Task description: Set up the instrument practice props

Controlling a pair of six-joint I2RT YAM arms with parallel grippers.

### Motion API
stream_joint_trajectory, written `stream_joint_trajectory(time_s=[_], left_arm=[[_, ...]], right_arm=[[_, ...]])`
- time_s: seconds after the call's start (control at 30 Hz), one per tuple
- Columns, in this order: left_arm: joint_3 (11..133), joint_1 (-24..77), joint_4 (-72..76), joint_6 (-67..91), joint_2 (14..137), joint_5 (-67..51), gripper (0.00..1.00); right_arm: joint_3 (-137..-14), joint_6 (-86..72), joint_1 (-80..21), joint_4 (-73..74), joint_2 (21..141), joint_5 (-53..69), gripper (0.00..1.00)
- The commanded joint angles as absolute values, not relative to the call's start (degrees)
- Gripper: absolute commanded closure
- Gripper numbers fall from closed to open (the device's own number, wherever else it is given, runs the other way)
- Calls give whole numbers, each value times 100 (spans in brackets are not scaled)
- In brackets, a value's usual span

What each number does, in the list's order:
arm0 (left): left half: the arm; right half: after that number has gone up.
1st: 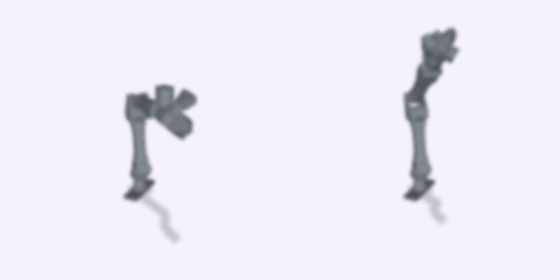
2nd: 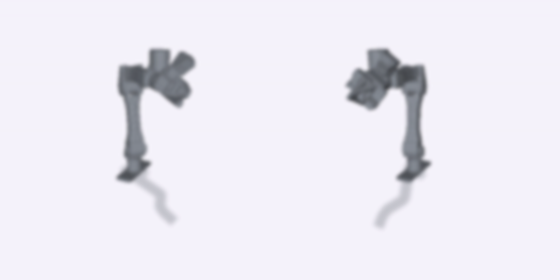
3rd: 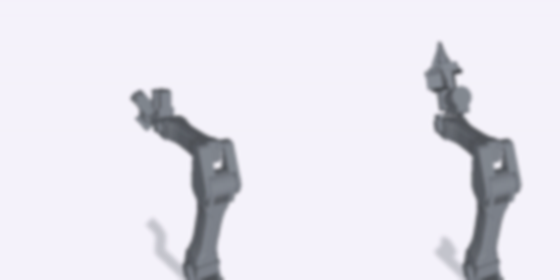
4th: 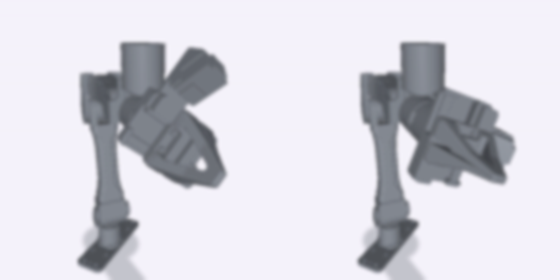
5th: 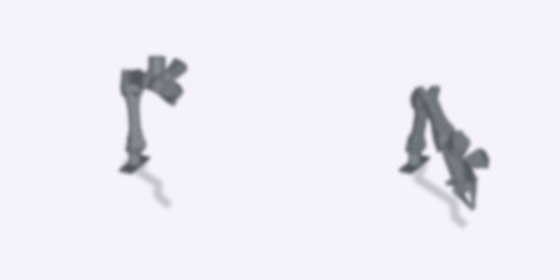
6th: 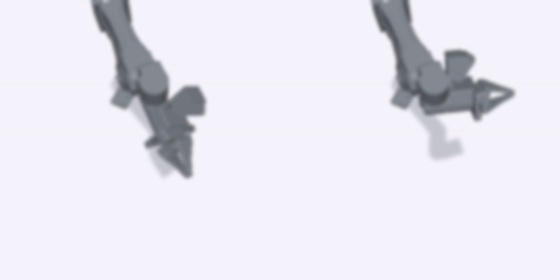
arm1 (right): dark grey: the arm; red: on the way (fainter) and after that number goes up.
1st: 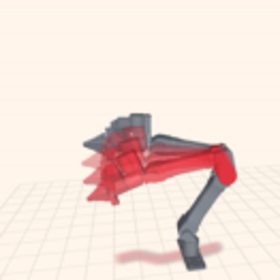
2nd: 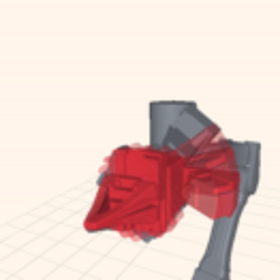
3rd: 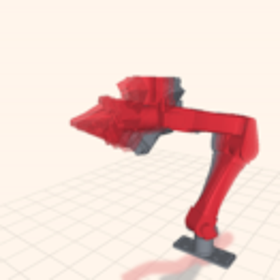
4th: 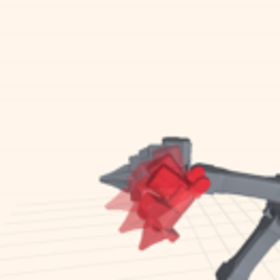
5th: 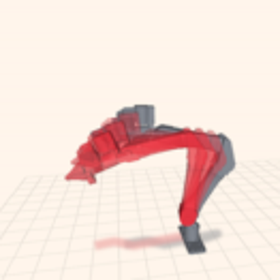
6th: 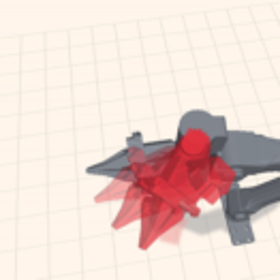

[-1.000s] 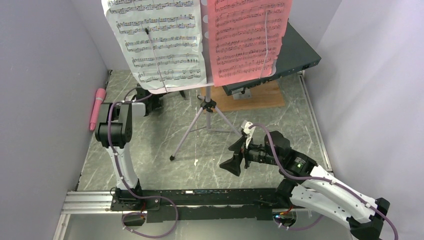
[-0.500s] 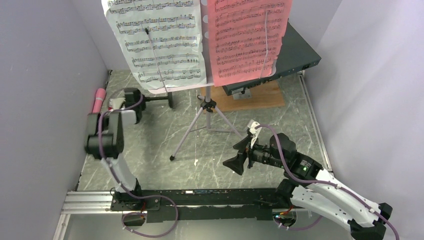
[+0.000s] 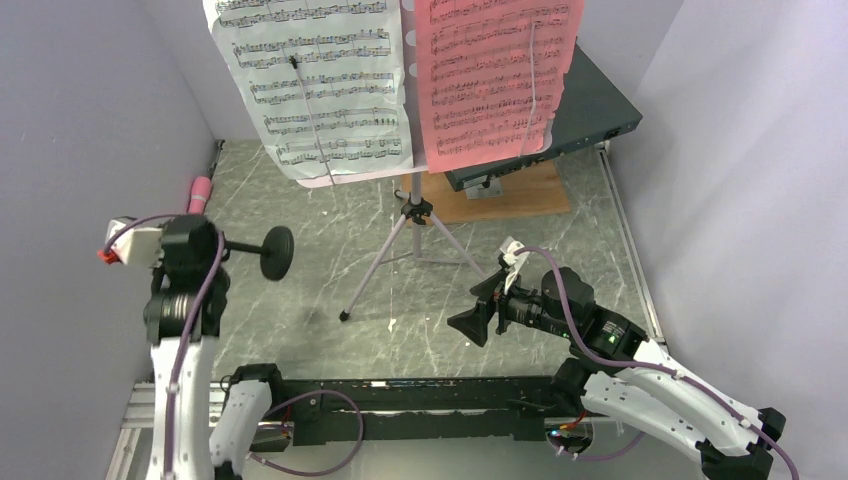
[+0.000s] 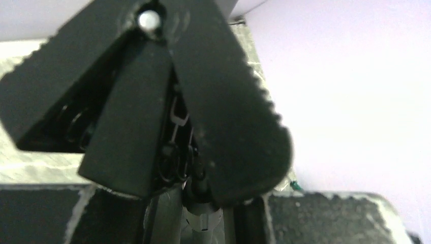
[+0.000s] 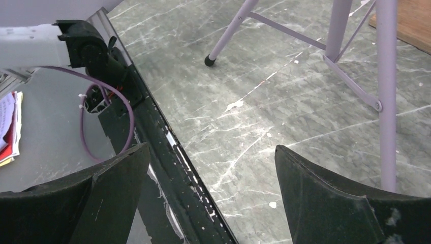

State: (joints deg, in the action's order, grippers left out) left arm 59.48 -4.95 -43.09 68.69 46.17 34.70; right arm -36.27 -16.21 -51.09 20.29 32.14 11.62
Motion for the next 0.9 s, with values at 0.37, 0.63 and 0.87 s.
stream_joint_trajectory(time_s=[0.37,0.63,0.87], left_arm=[[6375,1477,-4737,-1966,2930,-5732,100],[5031,1538,-1981,-1313,2624,-7432,100],[2987,1684,4386,1551,3566,-7262,100]], right_arm=[[-4038,-1793,-5106,2197,3383,790,5],[-3999,-2052,-5102,1855,3521,726,5],[-3929,-2268,-5107,1762,3427,529,5]])
